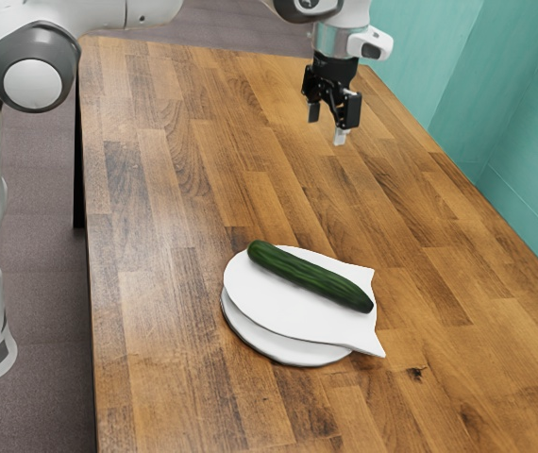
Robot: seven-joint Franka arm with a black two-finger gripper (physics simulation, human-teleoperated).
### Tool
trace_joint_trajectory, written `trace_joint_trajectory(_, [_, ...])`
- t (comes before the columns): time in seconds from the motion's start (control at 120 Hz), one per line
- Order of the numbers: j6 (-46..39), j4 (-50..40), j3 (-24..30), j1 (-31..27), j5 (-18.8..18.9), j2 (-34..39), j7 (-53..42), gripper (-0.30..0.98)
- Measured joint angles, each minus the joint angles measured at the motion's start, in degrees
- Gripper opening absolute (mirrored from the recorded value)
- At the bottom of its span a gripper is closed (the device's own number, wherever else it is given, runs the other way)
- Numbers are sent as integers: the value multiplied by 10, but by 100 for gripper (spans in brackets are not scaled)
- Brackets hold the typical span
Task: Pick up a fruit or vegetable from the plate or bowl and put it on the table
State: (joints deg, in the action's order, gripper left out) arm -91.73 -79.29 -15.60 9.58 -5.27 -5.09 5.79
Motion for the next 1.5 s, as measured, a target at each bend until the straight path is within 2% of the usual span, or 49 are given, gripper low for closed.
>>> trace_joint_trajectory(0.508, [22,26,10,-7,1,2,-15,69])
trace_joint_trajectory(0.75, [38,25,31,1,1,-26,-113,69])
trace_joint_trajectory(0.95, [98,10,38,1,-2,-61,-210,69])
trace_joint_trajectory(1.075, [92,-19,40,10,-14,-73,-261,69])
trace_joint_trajectory(1.367, [74,-23,41,34,-24,-89,-344,69])
trace_joint_trajectory(1.5, [70,-24,66,42,-27,-90,-370,69])
